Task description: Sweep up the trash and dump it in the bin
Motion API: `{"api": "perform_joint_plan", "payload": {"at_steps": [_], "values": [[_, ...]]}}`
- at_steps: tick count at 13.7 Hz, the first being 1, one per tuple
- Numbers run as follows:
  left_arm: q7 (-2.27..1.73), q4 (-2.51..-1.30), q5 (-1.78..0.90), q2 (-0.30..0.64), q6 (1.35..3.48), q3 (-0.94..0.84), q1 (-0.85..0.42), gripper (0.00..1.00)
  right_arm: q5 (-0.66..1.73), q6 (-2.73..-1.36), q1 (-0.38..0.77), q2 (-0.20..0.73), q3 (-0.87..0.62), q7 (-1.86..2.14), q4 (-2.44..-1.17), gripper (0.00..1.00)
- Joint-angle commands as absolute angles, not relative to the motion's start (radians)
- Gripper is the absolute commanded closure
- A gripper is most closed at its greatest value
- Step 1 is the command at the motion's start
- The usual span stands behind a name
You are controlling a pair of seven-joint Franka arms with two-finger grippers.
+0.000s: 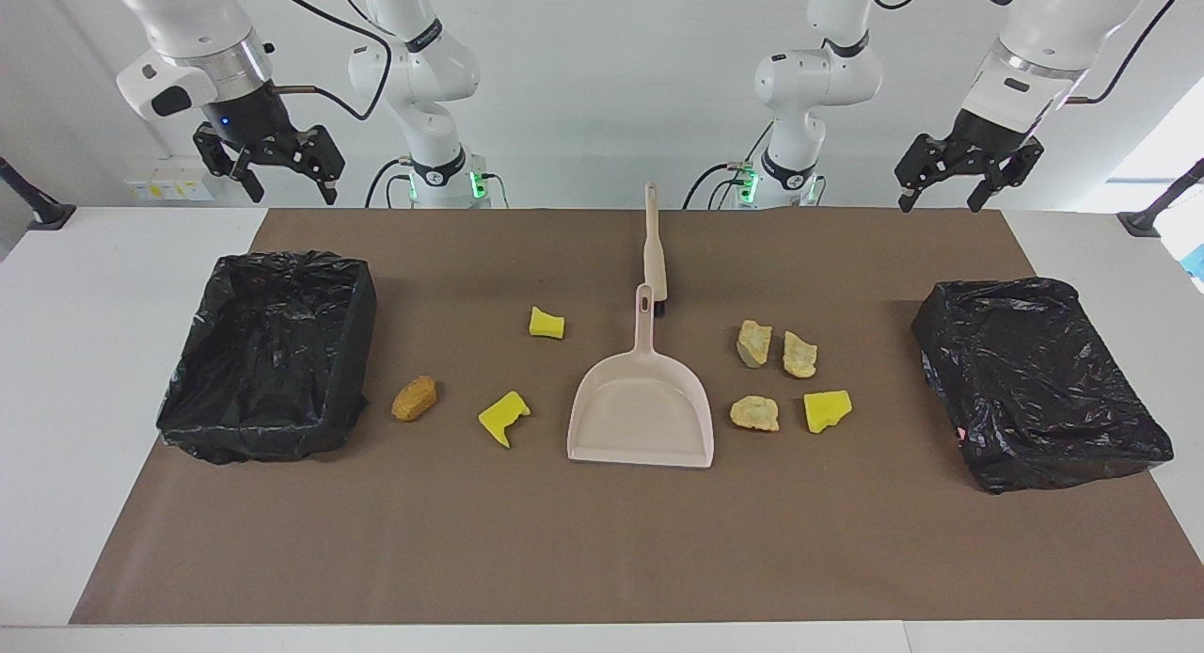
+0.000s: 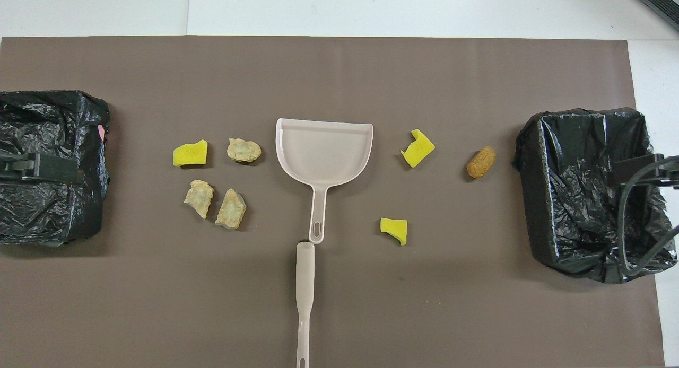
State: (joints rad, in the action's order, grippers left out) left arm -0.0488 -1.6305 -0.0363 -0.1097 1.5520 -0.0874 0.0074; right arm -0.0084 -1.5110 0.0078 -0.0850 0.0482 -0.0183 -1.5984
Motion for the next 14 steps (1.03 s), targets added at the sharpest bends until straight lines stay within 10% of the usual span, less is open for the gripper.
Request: {"api": "perform_joint_plan", "payload": {"at_steps": [1, 14], "values": [[-0.061, -1.638, -0.041, -0.118, 1.554, -0.086, 0.0, 0.0, 0.006, -1.493, 0.006, -0.098, 0.046, -0.035, -1.603, 0.0], [-0.058, -1.707, -0.06, -0.149, 1.557, -0.098, -0.044, 0.0, 0.008, -1.493, 0.006, -0.098, 0.046, -0.035, -1.603, 0.0]]}}
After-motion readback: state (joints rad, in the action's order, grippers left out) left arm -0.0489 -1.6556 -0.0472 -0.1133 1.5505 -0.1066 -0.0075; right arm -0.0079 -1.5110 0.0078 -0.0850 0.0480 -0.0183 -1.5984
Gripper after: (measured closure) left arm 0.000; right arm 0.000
